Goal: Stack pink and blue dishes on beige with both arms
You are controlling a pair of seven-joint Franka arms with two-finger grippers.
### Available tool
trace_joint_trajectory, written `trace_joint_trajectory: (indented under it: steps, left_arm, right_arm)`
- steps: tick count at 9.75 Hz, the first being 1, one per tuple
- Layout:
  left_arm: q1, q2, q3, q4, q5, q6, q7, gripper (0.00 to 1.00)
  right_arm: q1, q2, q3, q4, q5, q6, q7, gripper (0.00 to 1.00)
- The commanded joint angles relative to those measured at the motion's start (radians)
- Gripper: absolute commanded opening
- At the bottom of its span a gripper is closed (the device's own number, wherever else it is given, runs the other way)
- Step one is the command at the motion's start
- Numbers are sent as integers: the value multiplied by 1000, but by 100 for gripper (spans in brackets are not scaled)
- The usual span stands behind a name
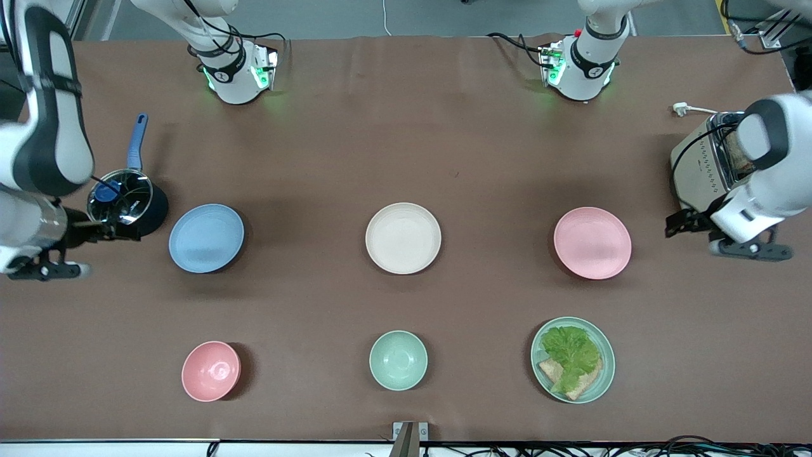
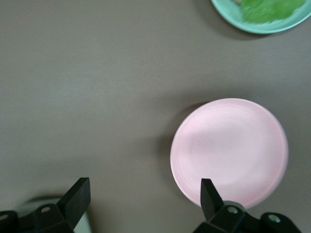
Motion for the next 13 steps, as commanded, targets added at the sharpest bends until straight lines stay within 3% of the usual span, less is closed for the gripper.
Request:
trace_joint_trajectory:
  steps: [1, 5, 6, 7, 9, 10, 12, 13]
  left_arm:
    - [1, 122, -8, -91, -11, 196, 30, 95]
    - [1, 207, -15, -100, -11, 197, 32, 46]
    - [1, 219, -15, -100, -11, 197, 32, 35]
    - [3, 228, -17, -99, -11, 197, 32, 27]
    - [3, 232, -19, -97, -11, 197, 30, 5]
    - [1, 227, -20, -96, -11, 197, 32, 0]
    - [0, 162, -73, -91, -12, 163, 13, 0]
    - [-2, 109, -147, -87, -14, 115, -84, 0]
  right_arm:
    - [-20, 0, -32, -155, 73, 173, -159, 100]
    - [-27, 124, -80, -218, 353, 302, -478, 100]
    - [-27, 130, -80, -251, 382, 337, -518, 99]
    - [-27, 133, -80, -271, 397, 348, -531, 92]
    - [-25, 133, -80, -286, 423, 345, -546, 66]
    - [-25, 132, -80, -288, 429, 332, -543, 57]
    - [-28, 135, -82, -291, 437, 316, -548, 49]
    - [-30, 135, -82, -297, 443, 318, -545, 35]
